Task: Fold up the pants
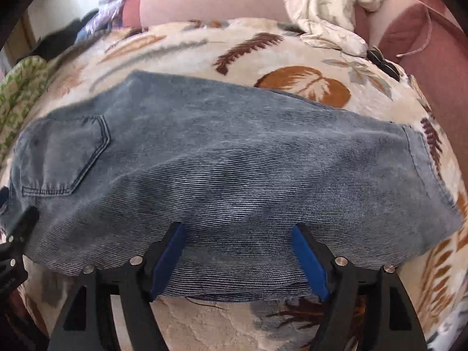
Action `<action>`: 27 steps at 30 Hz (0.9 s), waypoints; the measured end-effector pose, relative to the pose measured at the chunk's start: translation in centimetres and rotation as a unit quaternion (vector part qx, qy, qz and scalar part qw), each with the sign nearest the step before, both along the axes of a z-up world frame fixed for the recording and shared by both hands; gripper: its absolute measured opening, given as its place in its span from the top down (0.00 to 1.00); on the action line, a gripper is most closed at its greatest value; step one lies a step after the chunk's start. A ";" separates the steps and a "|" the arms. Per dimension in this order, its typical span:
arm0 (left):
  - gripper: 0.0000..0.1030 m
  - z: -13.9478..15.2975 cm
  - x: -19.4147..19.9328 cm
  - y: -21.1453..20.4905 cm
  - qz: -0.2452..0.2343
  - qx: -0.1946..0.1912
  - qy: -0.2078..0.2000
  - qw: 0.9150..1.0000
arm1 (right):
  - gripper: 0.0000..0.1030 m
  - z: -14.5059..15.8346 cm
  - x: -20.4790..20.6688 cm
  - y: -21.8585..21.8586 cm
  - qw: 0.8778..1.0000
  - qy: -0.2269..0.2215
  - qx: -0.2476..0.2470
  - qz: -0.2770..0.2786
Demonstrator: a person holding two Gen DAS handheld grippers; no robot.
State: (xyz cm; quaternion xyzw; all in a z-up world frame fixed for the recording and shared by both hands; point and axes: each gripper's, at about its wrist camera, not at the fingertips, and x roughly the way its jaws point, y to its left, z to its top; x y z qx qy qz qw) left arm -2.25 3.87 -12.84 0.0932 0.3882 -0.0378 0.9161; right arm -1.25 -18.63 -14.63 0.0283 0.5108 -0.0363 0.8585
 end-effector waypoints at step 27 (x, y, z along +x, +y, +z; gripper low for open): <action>0.00 1.2 -2.6 -0.2 0.028 0.010 0.005 1.000 | 0.12 -0.5 -2.9 -1.1 0.998 -0.058 0.017 0.019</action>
